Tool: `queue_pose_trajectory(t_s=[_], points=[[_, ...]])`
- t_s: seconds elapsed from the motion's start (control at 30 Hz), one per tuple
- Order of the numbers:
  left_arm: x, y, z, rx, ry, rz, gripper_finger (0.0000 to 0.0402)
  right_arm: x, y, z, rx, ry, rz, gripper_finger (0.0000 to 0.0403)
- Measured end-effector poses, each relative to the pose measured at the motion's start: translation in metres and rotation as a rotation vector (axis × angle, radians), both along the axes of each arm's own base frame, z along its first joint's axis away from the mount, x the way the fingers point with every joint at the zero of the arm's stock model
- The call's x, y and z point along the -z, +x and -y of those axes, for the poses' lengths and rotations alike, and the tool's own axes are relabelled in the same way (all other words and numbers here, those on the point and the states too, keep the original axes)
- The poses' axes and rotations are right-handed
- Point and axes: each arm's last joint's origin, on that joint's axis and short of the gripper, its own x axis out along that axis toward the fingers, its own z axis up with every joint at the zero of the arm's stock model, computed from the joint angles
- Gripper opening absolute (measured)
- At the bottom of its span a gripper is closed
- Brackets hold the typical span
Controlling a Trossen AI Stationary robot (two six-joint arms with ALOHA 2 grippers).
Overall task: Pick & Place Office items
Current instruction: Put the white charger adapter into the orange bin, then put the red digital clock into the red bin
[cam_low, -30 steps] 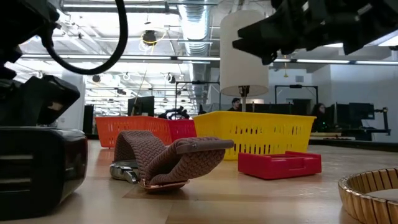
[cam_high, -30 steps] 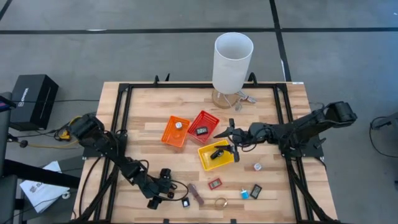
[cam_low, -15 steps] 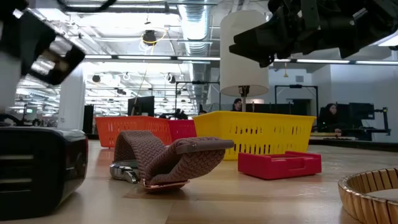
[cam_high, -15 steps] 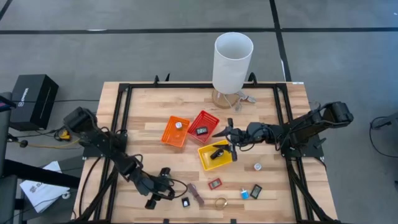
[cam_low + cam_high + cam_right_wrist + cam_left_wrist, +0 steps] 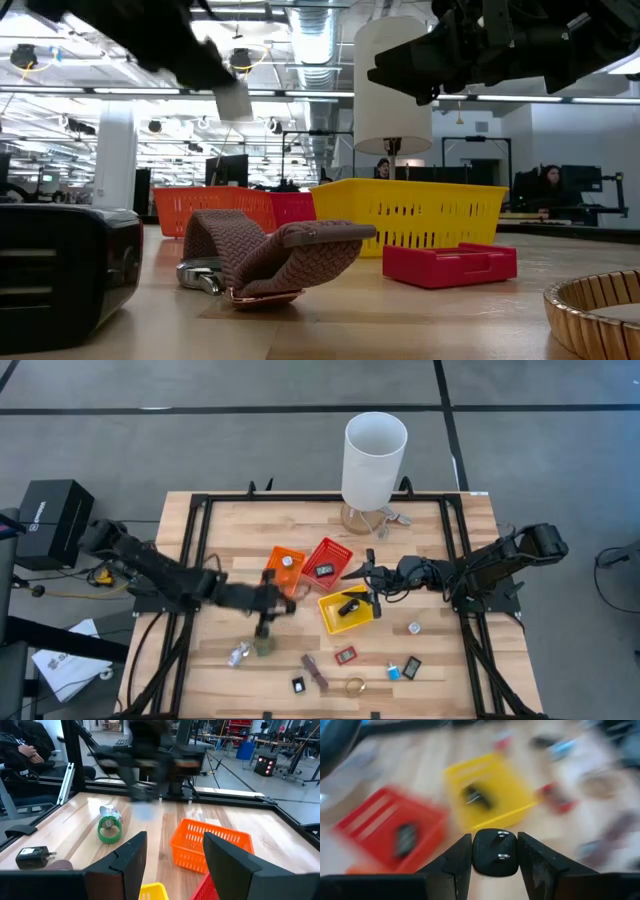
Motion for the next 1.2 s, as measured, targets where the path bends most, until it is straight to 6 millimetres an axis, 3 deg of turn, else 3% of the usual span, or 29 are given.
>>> queue_pose_trajectory(t_s=[0.17, 0.33, 0.57, 0.8, 1.2], points=[[0.011, 0.003, -0.039, -0.161, 0.017, -0.087, 0.013, 0.001, 0.0, 0.0, 0.0, 0.0, -0.006, 0.0186], [0.029, 0.0, -0.057, -0.263, -0.034, -0.146, 0.0132, 0.002, 0.0, 0.0, 0.0, 0.0, -0.019, 0.0186], [0.053, -0.016, -0.064, -0.351, -0.116, -0.21, 0.0135, 0.004, -0.001, 0.0, 0.0, -0.002, -0.039, 0.0186], [0.056, -0.017, -0.065, -0.378, -0.138, -0.207, 0.0142, 0.004, -0.001, 0.0, 0.0, -0.002, -0.038, 0.0186], [0.055, -0.017, -0.065, -0.392, -0.159, -0.199, 0.0205, 0.004, -0.001, 0.0, 0.006, 0.032, -0.04, 0.0186]])
